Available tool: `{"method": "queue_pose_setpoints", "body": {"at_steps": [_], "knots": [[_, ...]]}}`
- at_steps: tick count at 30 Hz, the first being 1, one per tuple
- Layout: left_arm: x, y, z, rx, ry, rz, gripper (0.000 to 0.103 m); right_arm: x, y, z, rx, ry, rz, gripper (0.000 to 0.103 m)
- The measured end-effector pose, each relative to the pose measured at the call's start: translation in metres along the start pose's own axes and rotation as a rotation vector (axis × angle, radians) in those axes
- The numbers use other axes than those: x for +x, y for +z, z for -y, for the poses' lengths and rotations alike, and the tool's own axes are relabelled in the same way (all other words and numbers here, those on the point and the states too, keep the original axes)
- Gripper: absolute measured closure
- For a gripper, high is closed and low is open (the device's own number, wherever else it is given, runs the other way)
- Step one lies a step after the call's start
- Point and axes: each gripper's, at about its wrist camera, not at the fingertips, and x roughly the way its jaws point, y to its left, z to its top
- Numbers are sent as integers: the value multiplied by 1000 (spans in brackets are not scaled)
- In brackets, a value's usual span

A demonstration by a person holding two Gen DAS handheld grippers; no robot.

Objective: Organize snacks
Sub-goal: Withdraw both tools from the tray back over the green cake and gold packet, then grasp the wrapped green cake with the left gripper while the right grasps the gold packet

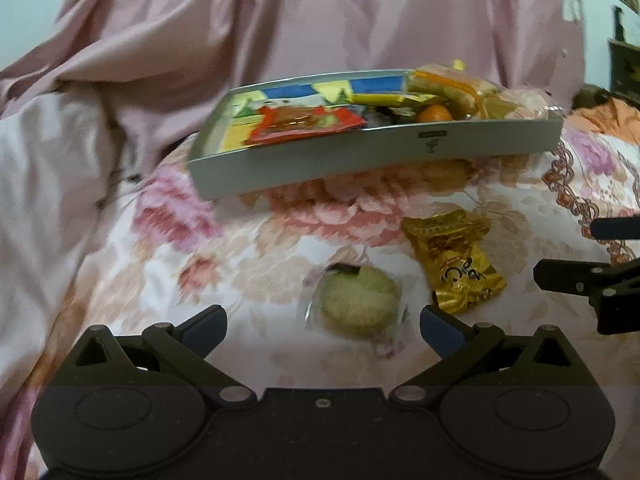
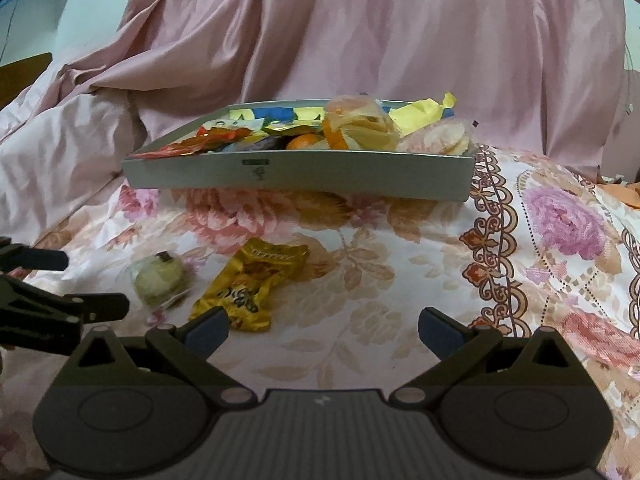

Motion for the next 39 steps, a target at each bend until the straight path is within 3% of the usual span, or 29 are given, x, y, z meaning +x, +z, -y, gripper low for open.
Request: {"method": "queue_pose_setpoints", "body": {"at_steps": [10, 18, 20, 24, 30, 39], "knots": [[33, 8, 3, 61, -87, -52, 2, 13, 4, 9, 33, -13, 9, 0], [35, 6, -6, -22, -142, -53, 30, 21, 3, 7, 30, 1, -6, 0], [35, 6, -7, -35, -143, -50, 32, 24, 2, 5, 22, 12, -8, 0], [35, 6, -9, -65, -123, -59, 39, 29, 2, -1, 1, 43, -15, 0], [32, 4, -23, -185, -48, -75, 39, 36, 3, -14, -44, 103, -39, 0], [16, -9, -38, -277, 48, -75, 39, 53, 9, -33, -67, 139, -63, 0]]}}
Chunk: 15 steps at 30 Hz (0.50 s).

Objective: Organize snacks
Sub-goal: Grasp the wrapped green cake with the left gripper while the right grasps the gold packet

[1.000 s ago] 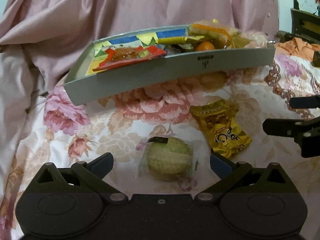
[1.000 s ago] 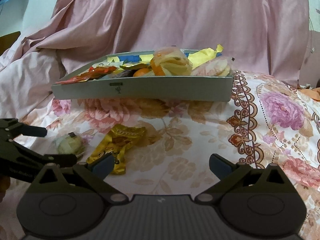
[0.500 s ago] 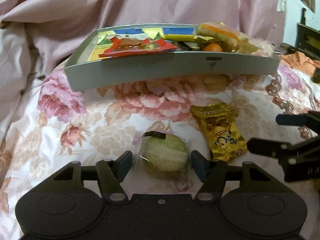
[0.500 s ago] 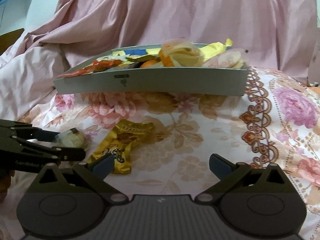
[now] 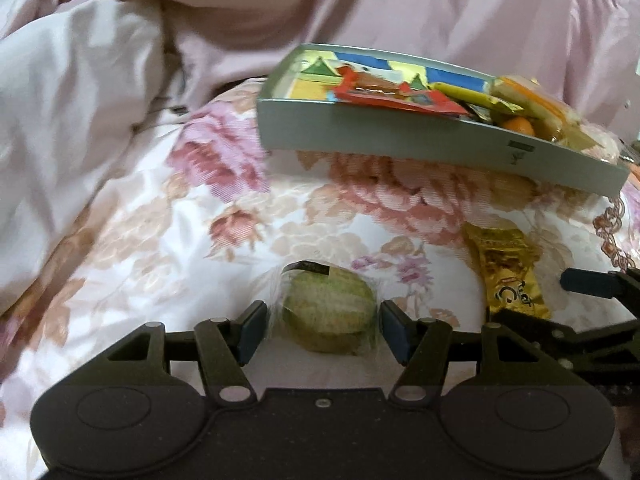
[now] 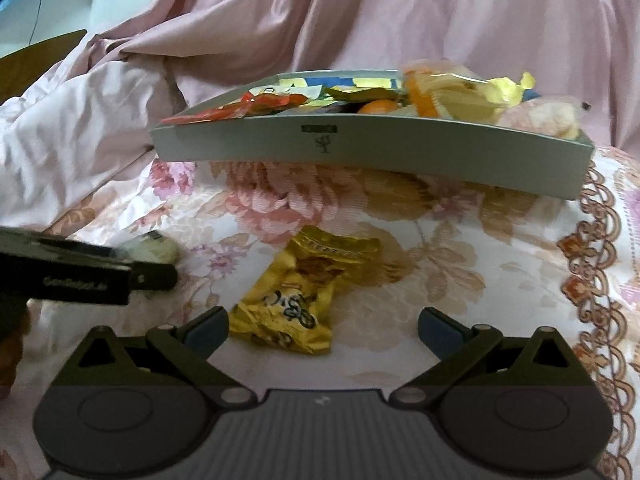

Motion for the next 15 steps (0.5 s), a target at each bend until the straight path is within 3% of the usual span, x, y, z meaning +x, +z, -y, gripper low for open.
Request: {"method": "queue_pose_setpoints", "body": {"at_steps": [15], "knots": [[-2, -9, -15, -113, -51, 37, 38, 36, 14, -21, -1, -59, -31, 1]]}}
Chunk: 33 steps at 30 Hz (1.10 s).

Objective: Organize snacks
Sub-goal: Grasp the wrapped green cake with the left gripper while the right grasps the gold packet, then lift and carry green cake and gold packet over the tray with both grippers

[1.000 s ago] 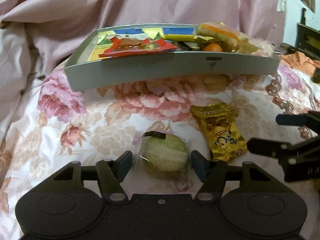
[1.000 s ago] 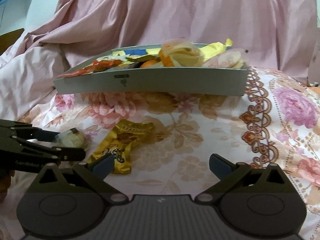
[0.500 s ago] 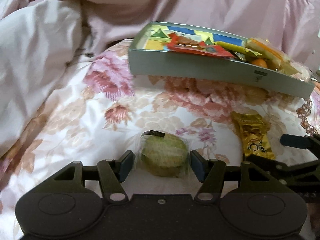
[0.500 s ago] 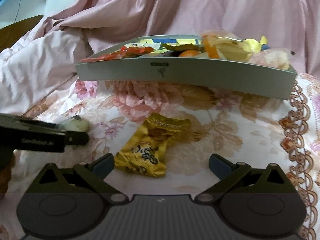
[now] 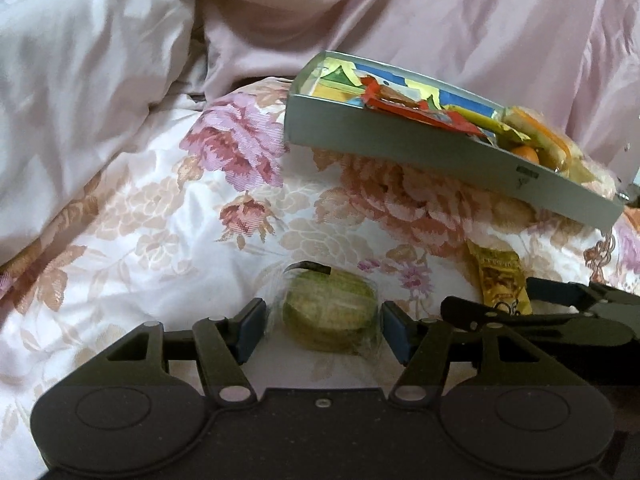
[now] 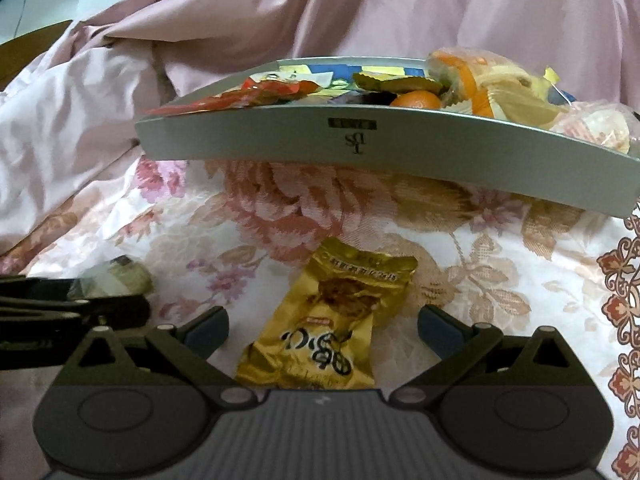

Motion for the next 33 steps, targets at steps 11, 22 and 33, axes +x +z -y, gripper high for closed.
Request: {"method": "queue_pose_setpoints", "body": {"at_steps": [11, 22, 33], "knots": [[0, -1, 1, -7, 4, 5, 38, 0, -3, -6, -37, -27, 17, 8], [-3, -6, 7, 26, 2, 12, 38, -19, -8, -8, -42, 8, 25, 46], [-23, -20, 27, 69, -36, -25, 38, -63, -34, -4, -129, 33, -35, 46]]}}
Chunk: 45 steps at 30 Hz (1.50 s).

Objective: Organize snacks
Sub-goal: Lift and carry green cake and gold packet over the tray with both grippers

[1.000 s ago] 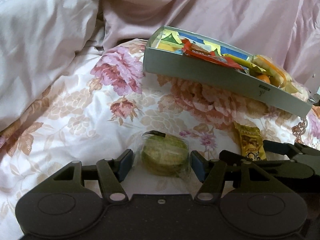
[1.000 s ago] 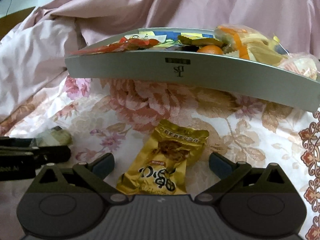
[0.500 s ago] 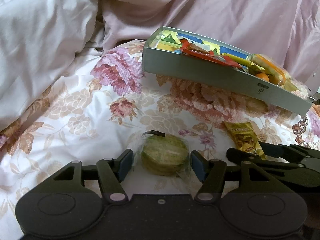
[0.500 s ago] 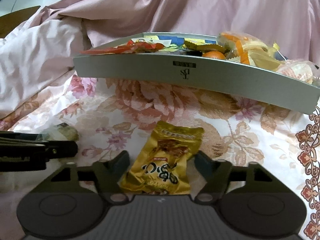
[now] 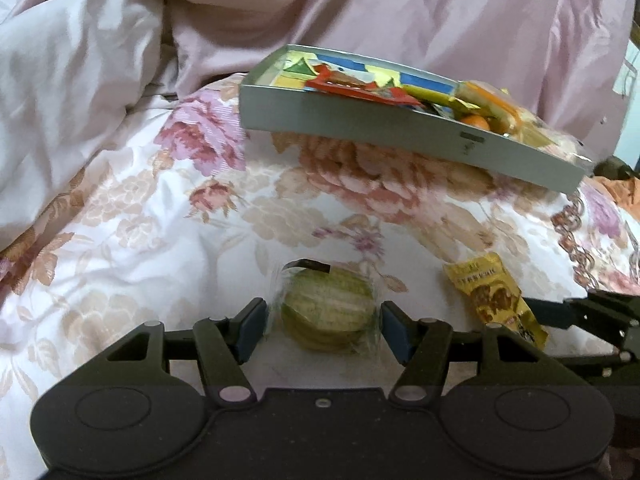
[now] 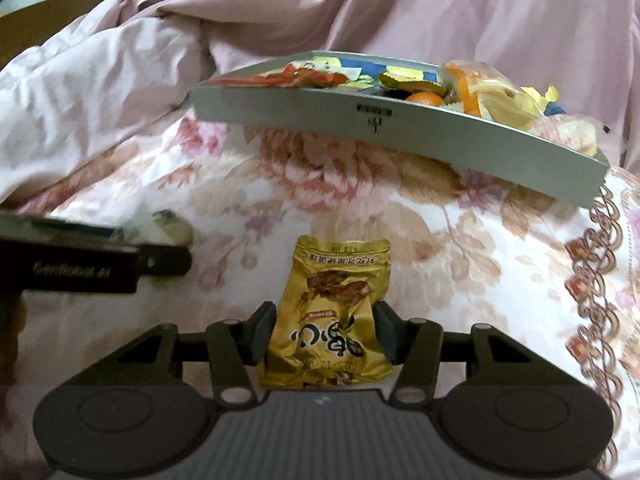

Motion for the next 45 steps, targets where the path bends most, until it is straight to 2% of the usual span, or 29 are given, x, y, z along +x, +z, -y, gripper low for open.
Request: {"method": "queue_pose_setpoints", "body": {"at_steps": [6, 12, 17, 20, 22, 24, 37, 45], "knots": [[1, -1, 2, 20, 3, -2, 33, -13, -14, 4, 18, 0, 8, 40], [10, -1, 2, 65, 12, 2, 25, -8, -17, 6, 31, -4, 20, 26], [14, 0, 5, 92, 16, 3, 27, -5, -19, 5, 44, -15, 25, 22], [14, 0, 8, 108, 23, 6, 35, -6, -19, 4, 43, -9, 31, 28], [14, 0, 9, 109, 27, 11, 41, -6, -20, 3, 39, -10, 41, 40], [14, 0, 8, 98, 32, 17, 45, -6, -20, 0, 28, -19, 51, 46], [7, 0, 10, 54, 28, 47, 46, -11, -21, -17, -74, -82, 90, 48], [-10, 6, 14, 21, 20, 97, 46, -23, -19, -25, -185, -156, 160, 49]]}}
